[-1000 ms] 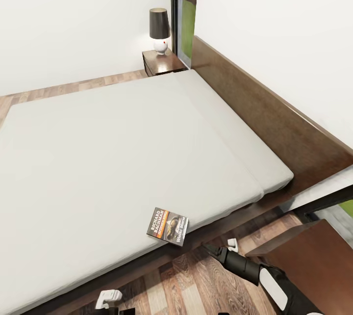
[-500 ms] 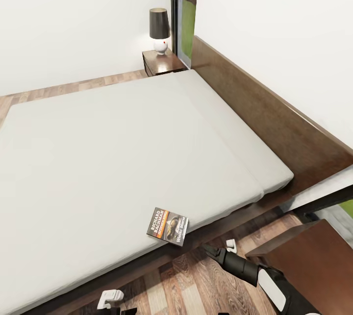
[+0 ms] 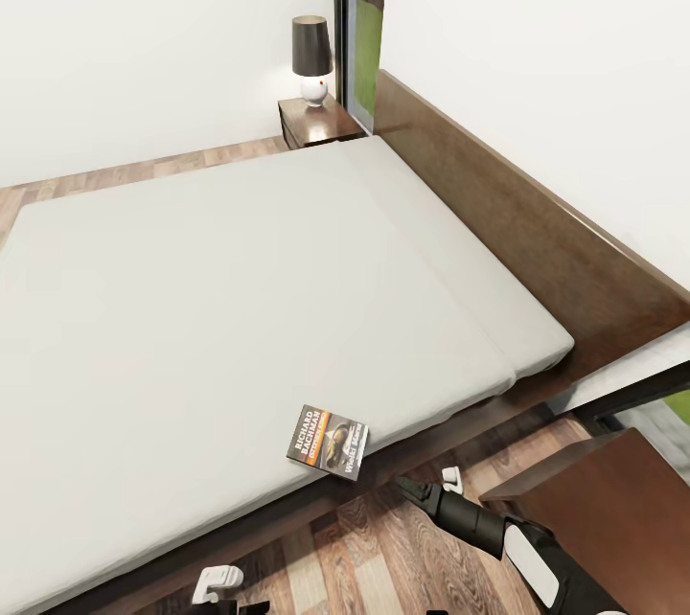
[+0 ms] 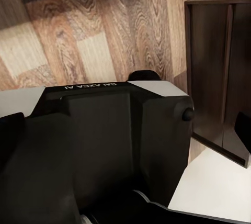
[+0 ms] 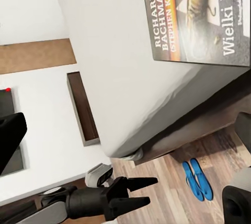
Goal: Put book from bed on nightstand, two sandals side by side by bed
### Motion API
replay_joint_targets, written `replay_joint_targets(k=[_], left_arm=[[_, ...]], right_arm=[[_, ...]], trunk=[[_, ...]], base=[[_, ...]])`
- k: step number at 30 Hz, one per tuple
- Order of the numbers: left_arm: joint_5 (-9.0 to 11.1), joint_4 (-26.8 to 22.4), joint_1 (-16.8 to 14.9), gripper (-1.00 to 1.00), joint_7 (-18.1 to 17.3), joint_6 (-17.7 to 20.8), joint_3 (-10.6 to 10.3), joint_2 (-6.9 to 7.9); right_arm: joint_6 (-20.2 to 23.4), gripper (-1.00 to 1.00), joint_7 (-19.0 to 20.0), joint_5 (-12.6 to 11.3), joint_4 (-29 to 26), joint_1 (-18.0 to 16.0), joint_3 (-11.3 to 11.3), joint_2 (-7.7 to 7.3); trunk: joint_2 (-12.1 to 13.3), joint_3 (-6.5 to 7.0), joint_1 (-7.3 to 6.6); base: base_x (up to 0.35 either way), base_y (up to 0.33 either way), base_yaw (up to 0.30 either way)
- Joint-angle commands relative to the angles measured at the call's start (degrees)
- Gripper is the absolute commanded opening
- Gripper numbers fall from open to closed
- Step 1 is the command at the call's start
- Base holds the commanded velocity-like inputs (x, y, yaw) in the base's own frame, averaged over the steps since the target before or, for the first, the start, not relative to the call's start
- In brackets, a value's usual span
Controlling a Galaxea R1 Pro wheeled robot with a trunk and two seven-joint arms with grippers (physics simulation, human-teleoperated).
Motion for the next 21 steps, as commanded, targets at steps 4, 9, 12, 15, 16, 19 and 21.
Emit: replay_joint_targets(k=[4,9,12,15,16,19,21], left_arm=[[-0.44,-0.06,-0.01,1.0,-0.3,0.34,0.5,0.0],[-0.43,-0.06,-0.01,1.0,-0.52,0.39,0.68,0.02],[-0.46,-0.08,-0.01,1.0,-0.61,0.39,0.74,0.02],[-0.47,-0.06,-0.01,1.0,-0.63,0.39,0.75,0.02],[-0.44,-0.06,-0.01,1.0,-0.63,0.39,0.75,0.02],[-0.41,-0.06,-0.01,1.0,-0.7,0.39,0.76,0.0],[-0.41,-0.06,-0.01,1.0,-0.78,0.39,0.76,0.01]], right_arm=[[0.34,1.0,-0.04,-0.6,-0.13,-0.03,0.29,-0.07],[0.42,1.0,0.04,-0.6,-0.76,-0.03,0.51,0.03],[0.43,1.0,0.06,-0.6,-2.0,-0.03,1.0,0.75],[0.58,1.0,0.1,-0.6,-3.45,-0.03,1.87,2.36],[0.64,1.0,0.23,-0.6,-4.03,-0.03,2.21,2.71],[0.74,1.0,1.57,-0.6,-5.45,-0.03,3.12,3.16],[0.77,1.0,2.79,-0.6,-6.02,-0.03,3.92,3.3]], trunk=[[-0.04,-0.04,0.01],[-0.04,-0.04,0.01],[-0.04,-0.04,0.01],[-0.04,-0.04,0.01],[-0.04,-0.04,0.01],[-0.04,-0.04,0.01],[-0.04,-0.04,0.01]], base=[[0.0,0.0,0.0],[0.0,0.0,0.0],[0.0,0.0,0.0],[0.0,0.0,0.0],[0.0,0.0,0.0],[0.0,0.0,0.0],[0.0,0.0,0.0]])
